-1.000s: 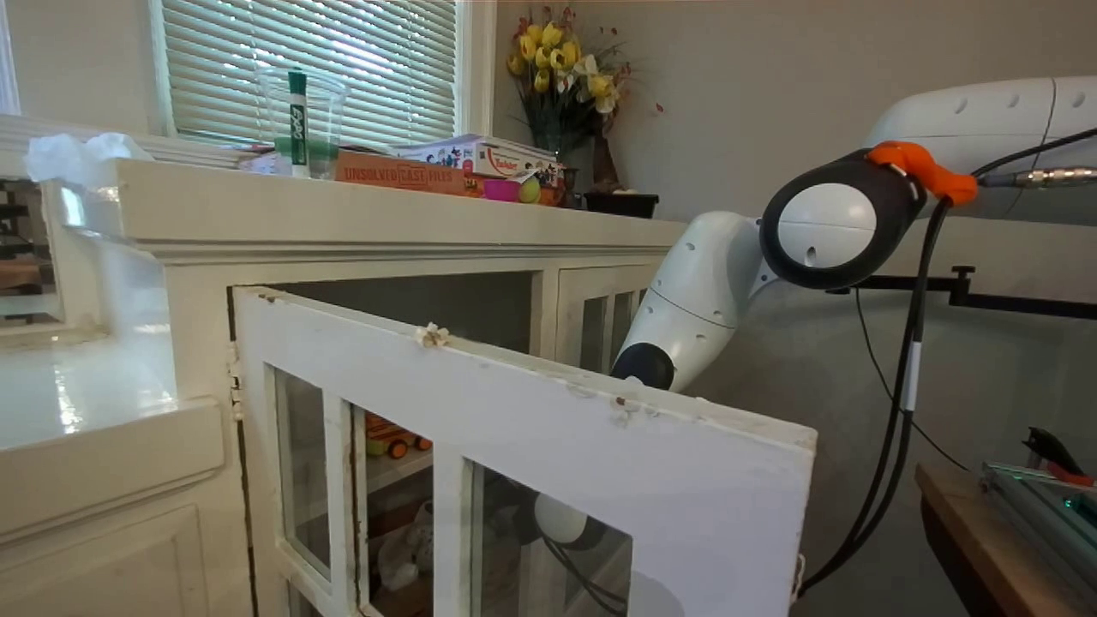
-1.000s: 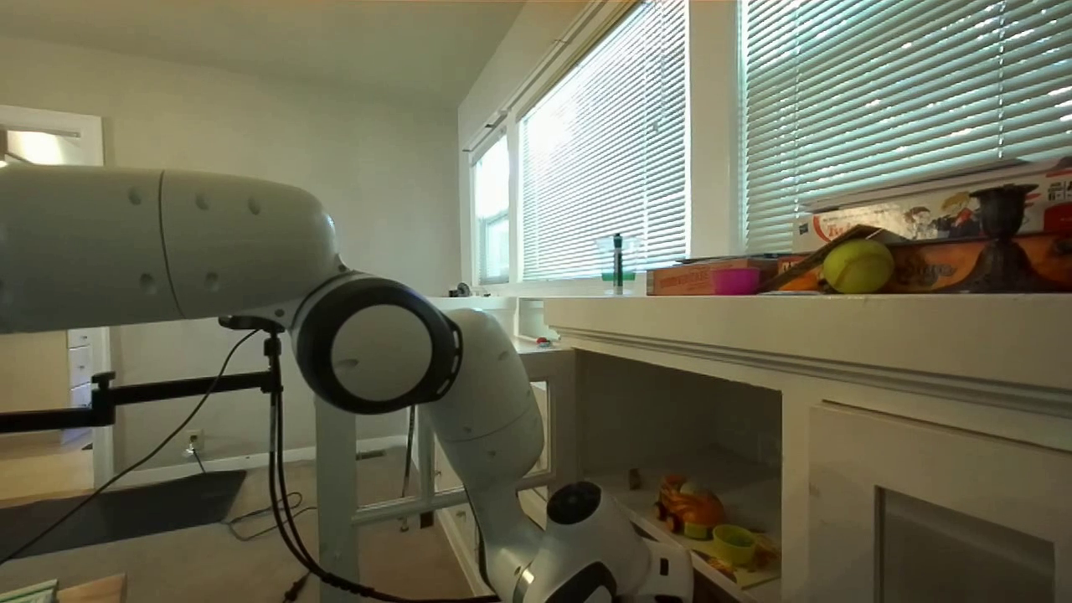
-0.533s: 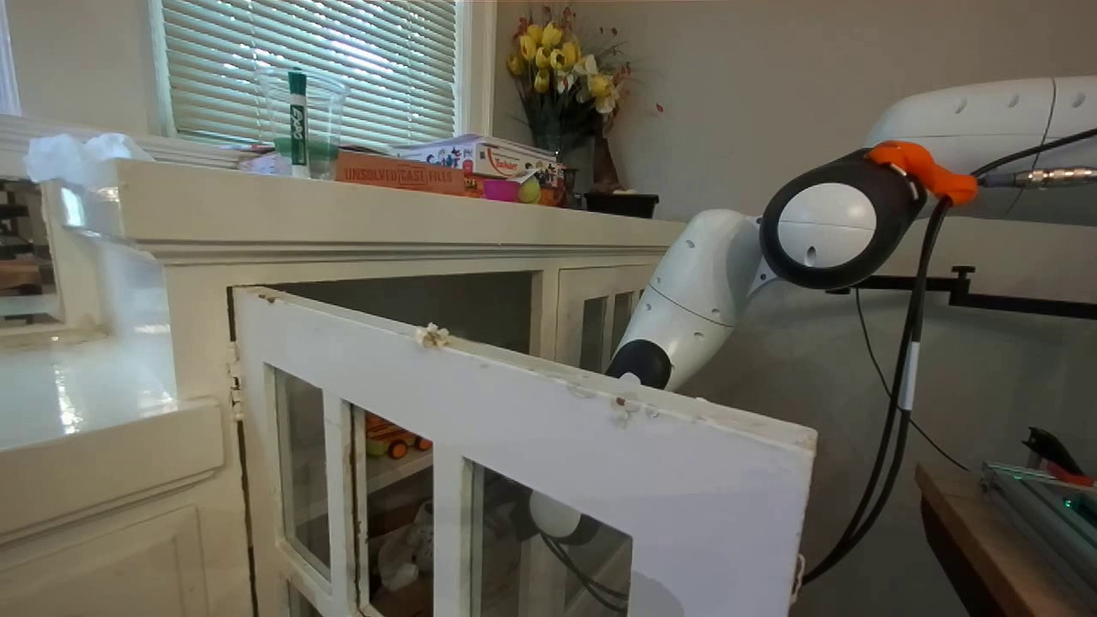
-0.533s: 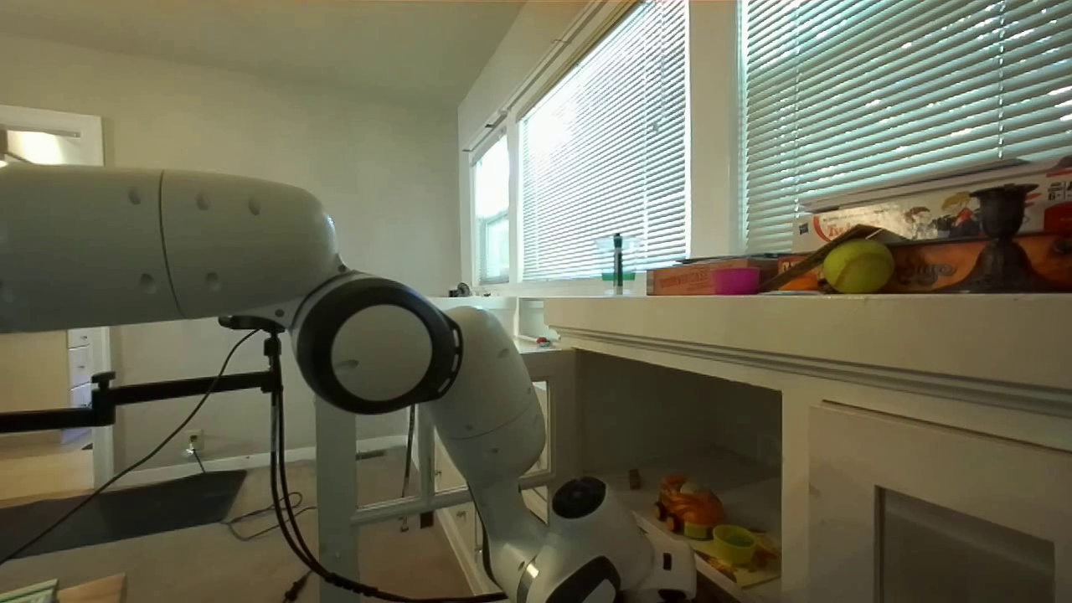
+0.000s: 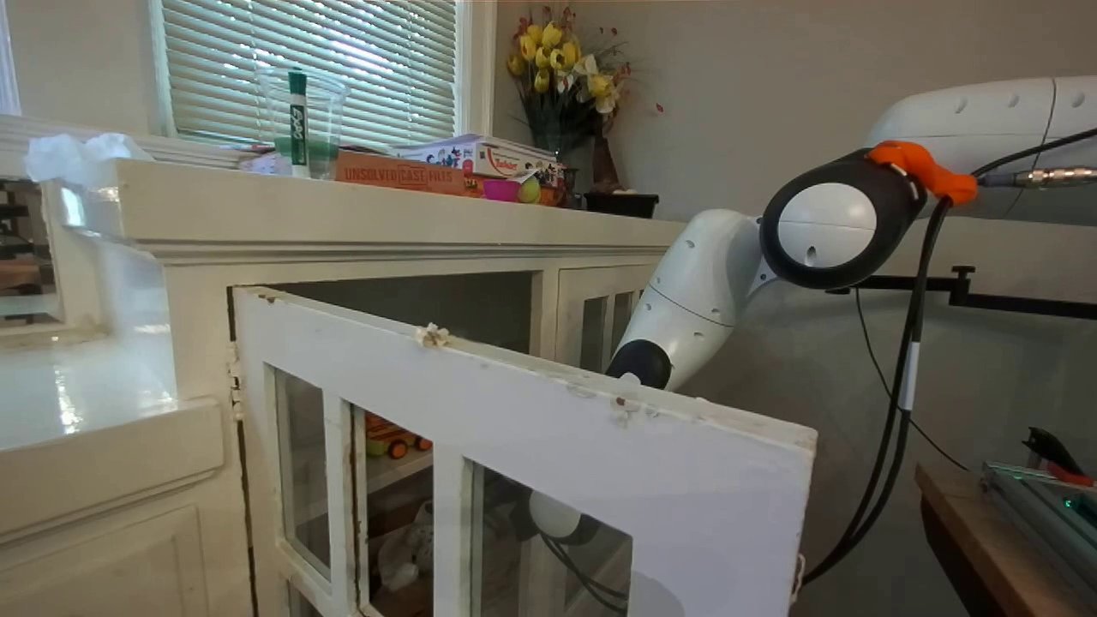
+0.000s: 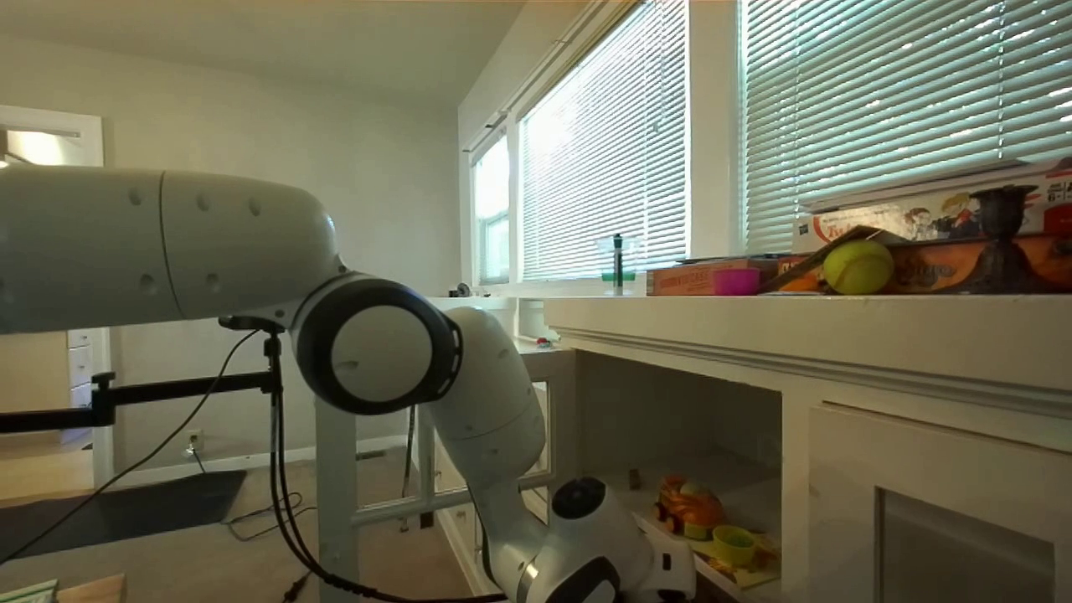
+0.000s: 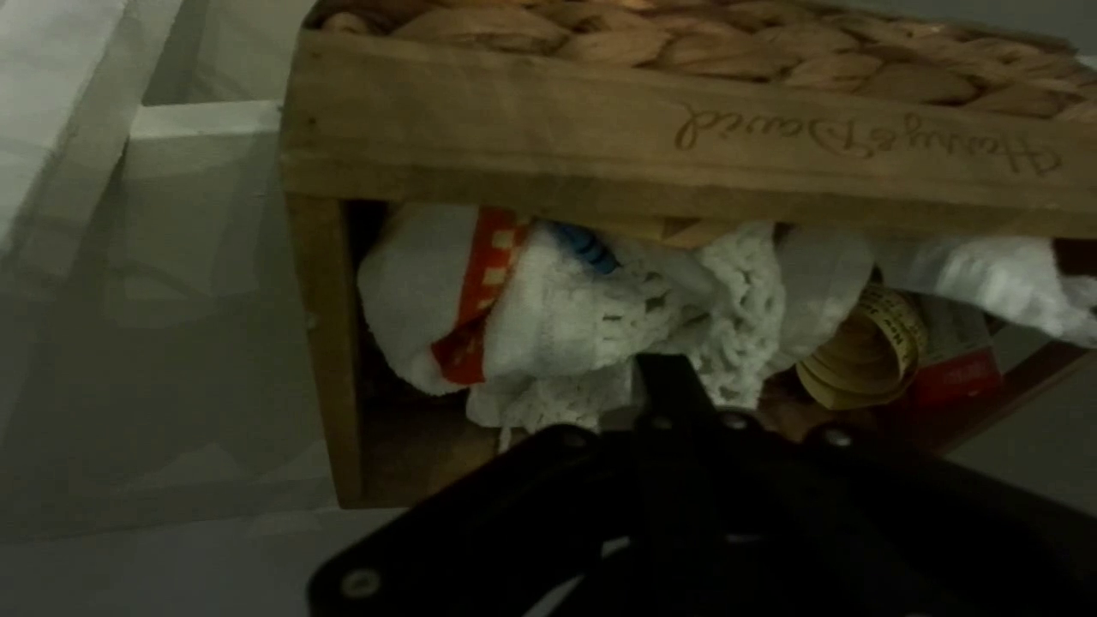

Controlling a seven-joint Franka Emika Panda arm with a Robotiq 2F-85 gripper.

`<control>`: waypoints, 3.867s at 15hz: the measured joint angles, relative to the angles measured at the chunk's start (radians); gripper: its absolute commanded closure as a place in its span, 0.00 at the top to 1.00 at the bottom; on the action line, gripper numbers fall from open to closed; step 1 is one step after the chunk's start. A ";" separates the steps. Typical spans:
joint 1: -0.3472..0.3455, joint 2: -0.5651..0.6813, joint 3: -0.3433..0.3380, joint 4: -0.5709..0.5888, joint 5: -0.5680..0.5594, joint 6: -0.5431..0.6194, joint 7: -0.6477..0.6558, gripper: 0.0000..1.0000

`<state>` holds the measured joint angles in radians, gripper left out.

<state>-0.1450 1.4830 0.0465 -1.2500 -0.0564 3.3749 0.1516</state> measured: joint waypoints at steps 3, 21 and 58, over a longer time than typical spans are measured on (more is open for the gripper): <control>0.002 0.000 0.000 0.000 0.000 0.000 0.000 0.00; 0.154 0.005 -0.083 -0.052 0.078 0.117 -0.002 0.96; 0.095 0.000 0.024 -0.019 0.087 -0.027 -0.120 0.75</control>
<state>-0.0497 1.4828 0.0700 -1.2688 0.0301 3.3481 0.0317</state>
